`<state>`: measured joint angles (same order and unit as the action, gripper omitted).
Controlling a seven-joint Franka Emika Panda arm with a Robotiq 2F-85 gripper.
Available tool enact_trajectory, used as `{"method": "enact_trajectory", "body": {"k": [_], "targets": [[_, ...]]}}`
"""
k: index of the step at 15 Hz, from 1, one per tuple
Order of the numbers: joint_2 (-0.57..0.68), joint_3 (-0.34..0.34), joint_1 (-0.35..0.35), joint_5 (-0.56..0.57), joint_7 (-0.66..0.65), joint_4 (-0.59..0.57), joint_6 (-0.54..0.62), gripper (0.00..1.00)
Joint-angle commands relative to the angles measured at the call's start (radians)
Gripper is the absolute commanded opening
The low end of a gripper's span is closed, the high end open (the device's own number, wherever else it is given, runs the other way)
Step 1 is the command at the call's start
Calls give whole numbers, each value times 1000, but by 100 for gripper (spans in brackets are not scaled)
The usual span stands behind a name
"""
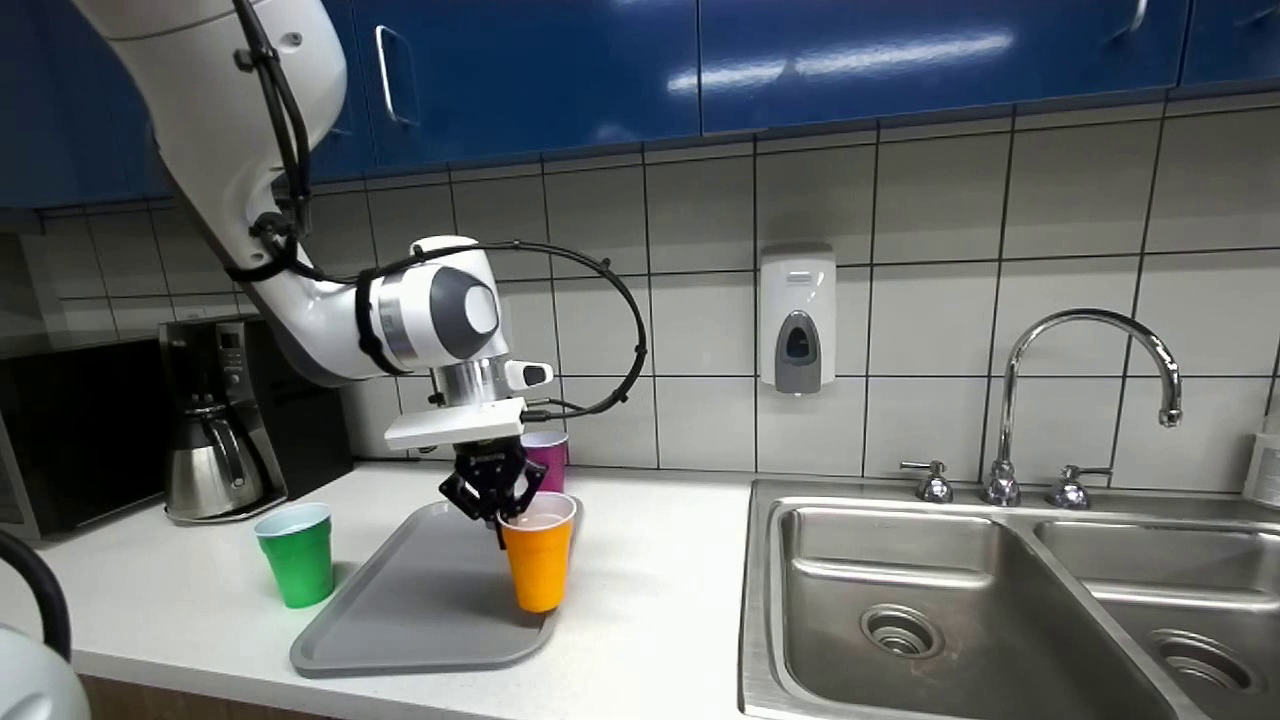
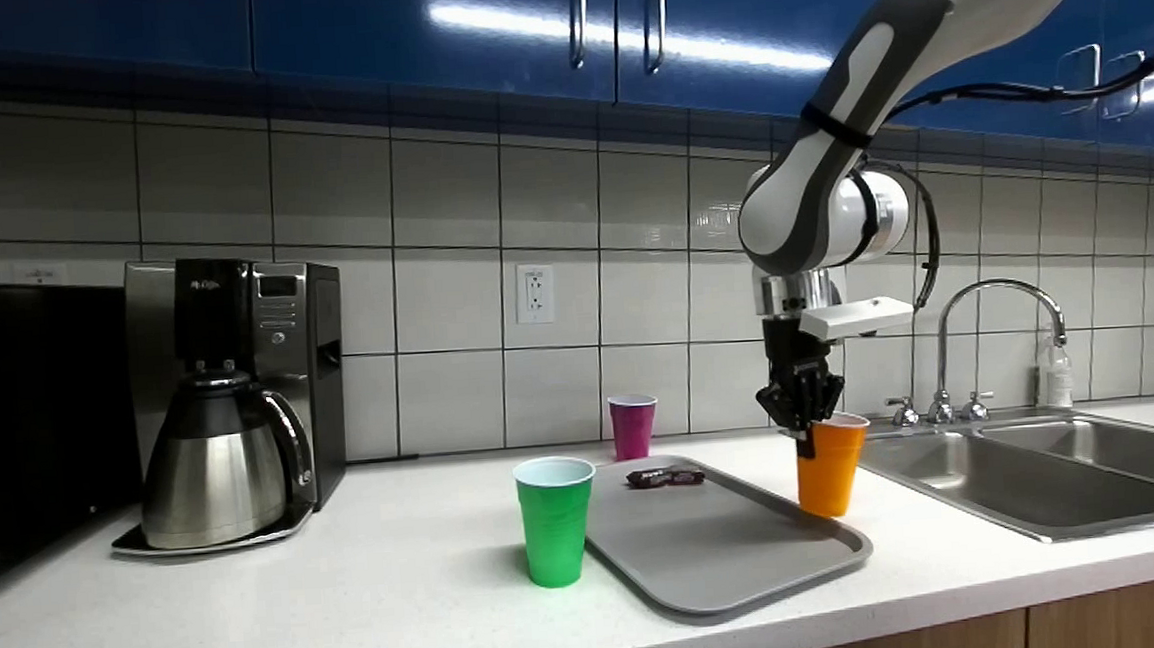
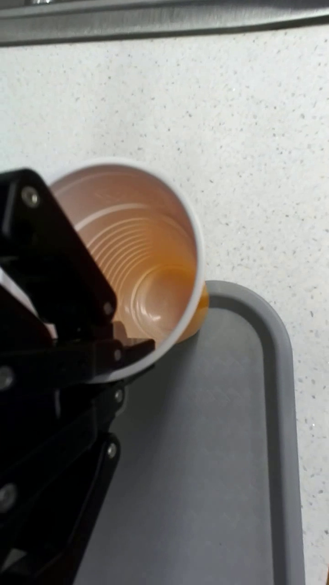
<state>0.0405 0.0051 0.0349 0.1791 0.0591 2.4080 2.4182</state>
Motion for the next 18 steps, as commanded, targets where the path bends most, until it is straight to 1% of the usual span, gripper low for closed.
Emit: {"method": "enact_trajectory", "body": {"k": [1,6,18], "targets": [[-24,24,13,-14,29,35,33,1],[-10,37,29,-6,16,56,84,1],[8,39,35,21,3,73,122,1]]}}
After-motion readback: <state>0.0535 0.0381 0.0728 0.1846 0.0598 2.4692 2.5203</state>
